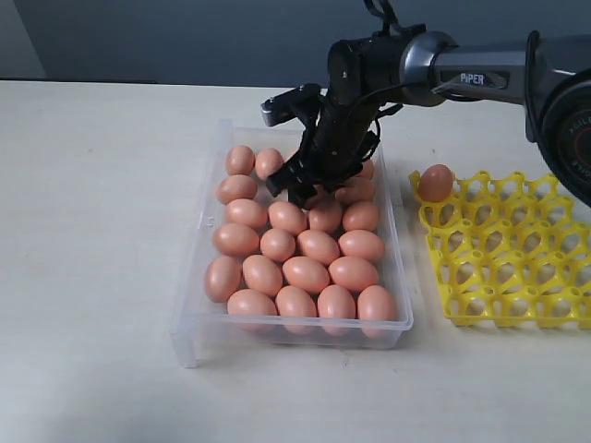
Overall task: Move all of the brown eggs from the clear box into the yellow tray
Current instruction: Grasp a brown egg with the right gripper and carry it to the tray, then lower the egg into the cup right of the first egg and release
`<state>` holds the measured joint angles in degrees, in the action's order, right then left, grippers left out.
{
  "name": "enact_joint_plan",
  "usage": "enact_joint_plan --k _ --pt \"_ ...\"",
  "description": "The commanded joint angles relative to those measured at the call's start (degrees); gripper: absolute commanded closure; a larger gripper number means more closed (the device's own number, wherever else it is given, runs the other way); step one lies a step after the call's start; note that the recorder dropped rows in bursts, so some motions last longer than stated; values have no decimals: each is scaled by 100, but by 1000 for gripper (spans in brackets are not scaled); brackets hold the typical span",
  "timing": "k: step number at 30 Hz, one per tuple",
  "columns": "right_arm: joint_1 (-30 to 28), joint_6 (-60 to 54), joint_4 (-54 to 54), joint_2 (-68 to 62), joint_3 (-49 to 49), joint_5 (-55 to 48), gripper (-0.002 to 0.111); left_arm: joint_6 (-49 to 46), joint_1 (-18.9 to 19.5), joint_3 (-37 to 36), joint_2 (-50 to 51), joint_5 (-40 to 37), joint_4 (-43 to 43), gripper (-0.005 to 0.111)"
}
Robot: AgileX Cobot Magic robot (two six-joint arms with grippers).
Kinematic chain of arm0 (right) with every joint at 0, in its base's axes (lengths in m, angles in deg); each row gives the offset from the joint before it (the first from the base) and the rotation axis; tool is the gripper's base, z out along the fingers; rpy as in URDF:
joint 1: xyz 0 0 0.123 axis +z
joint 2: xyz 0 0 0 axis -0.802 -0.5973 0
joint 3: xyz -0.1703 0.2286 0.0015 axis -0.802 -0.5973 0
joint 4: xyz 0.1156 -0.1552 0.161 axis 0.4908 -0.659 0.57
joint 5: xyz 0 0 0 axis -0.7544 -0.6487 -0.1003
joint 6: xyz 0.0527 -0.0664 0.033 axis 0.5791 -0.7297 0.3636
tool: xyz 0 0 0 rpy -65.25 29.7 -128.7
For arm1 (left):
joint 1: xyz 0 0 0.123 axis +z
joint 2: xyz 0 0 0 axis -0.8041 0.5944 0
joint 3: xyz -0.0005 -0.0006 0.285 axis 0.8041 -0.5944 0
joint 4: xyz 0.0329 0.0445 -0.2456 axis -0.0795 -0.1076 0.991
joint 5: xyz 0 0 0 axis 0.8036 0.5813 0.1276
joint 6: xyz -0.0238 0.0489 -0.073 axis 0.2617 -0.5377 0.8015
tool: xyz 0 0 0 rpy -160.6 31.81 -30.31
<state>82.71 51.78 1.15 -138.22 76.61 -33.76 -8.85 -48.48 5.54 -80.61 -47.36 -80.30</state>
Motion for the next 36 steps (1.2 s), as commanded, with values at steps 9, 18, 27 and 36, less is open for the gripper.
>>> enact_joint_plan --k 9,18,27,36 --pt "-1 58 526 674 22 548 109 5 -3 -29 5 -8 0 95" --pt "-97 295 516 2665 -1670 2272 109 5 -3 -29 5 -8 0 95" --pt "-1866 851 630 4798 -6286 5786 109 5 -3 -29 5 -8 0 95" --pt "-1912 851 633 3724 -6310 6776 109 5 -3 -29 5 -8 0 95"
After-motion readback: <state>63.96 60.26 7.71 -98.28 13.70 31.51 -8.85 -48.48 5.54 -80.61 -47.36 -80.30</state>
